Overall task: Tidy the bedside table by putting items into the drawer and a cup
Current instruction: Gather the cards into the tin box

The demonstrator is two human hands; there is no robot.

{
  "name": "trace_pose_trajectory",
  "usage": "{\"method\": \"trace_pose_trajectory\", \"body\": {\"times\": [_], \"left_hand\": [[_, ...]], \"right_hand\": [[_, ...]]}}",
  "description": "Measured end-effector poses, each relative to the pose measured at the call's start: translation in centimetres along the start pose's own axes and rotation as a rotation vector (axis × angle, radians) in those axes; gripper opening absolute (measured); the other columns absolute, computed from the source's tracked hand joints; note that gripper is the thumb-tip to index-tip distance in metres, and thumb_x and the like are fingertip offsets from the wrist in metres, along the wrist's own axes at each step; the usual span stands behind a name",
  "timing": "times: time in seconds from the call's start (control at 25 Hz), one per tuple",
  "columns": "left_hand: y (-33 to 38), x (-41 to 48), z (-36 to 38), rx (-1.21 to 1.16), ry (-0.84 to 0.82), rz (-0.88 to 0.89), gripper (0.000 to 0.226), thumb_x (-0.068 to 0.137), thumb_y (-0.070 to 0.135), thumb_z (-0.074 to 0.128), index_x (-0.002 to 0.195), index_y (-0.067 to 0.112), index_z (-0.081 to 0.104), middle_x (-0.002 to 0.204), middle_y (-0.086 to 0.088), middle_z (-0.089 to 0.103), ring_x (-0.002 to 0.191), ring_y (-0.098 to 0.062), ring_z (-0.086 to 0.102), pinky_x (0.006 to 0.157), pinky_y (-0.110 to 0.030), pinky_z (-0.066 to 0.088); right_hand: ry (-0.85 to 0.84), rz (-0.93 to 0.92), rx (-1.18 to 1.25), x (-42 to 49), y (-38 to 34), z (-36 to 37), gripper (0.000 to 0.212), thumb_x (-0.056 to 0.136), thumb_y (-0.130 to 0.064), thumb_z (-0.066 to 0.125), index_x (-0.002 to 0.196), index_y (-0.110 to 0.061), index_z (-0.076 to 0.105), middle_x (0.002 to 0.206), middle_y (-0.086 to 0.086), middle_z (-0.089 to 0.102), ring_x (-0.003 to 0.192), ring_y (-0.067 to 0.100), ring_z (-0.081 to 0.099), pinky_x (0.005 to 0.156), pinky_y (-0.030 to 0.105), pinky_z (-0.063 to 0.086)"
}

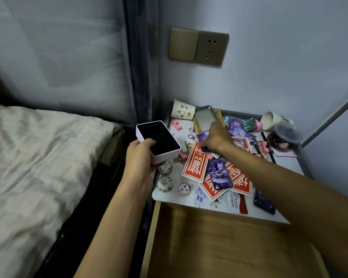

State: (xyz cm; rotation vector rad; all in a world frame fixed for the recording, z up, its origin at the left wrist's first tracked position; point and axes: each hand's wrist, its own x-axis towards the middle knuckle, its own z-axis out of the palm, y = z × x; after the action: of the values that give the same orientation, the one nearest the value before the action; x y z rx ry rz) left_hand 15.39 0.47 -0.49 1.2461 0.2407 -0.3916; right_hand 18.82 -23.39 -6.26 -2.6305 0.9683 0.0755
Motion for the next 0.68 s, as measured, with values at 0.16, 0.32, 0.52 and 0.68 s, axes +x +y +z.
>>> {"method": "trace_pose_trajectory", "body": {"times": [0.16, 0.32, 0.52, 0.68], "left_hand": [[-0.1, 0.1, 0.0, 0.001, -0.003, 0.0, 0.025, 0.094, 0.009, 0.048, 0.116, 0.008, 0.061, 0.102, -0.012, 0.069, 0.086, -0.022, 0.068, 0.073, -0.037, 0.056], [-0.3, -0.1, 0.1, -0.012, 0.0, -0.014, 0.023, 0.097, 0.017, 0.049, 0.115, 0.011, 0.061, 0.104, -0.011, 0.07, 0.088, -0.024, 0.068, 0.08, -0.042, 0.056], [-0.3, -0.5, 0.8, -0.03, -0.043, -0.064, 0.018, 0.1, 0.024, 0.05, 0.106, 0.013, 0.062, 0.09, -0.007, 0.074, 0.067, -0.016, 0.072, 0.056, -0.031, 0.058], [-1.2, -1.0, 1.8, 0.046, -0.138, -0.085, 0.034, 0.101, 0.028, 0.05, 0.121, 0.002, 0.057, 0.098, -0.012, 0.075, 0.079, -0.024, 0.073, 0.07, -0.039, 0.059]], "right_hand": [[-0.004, 0.013, 0.079, 0.0, -1.2, 0.1, 0.067, 0.069, -0.028, 0.087, 0.119, -0.01, 0.047, 0.111, 0.011, 0.062, 0.102, 0.033, 0.062, 0.081, 0.046, 0.057], [0.126, -0.011, 0.26, -0.6, -0.6, -0.9, 0.048, 0.086, -0.009, 0.071, 0.128, -0.014, 0.048, 0.11, 0.01, 0.062, 0.093, 0.029, 0.065, 0.076, 0.044, 0.058], [-0.119, -0.089, 1.027, -6.7, -1.9, -8.4, 0.012, 0.091, -0.005, 0.063, 0.099, -0.013, 0.066, 0.092, 0.009, 0.074, 0.079, 0.021, 0.072, 0.069, 0.027, 0.06], [-0.328, -0.181, 0.883, -10.4, -3.1, -9.3, 0.011, 0.088, -0.006, 0.067, 0.098, -0.008, 0.069, 0.089, 0.011, 0.076, 0.083, 0.023, 0.074, 0.079, 0.032, 0.059]]}}
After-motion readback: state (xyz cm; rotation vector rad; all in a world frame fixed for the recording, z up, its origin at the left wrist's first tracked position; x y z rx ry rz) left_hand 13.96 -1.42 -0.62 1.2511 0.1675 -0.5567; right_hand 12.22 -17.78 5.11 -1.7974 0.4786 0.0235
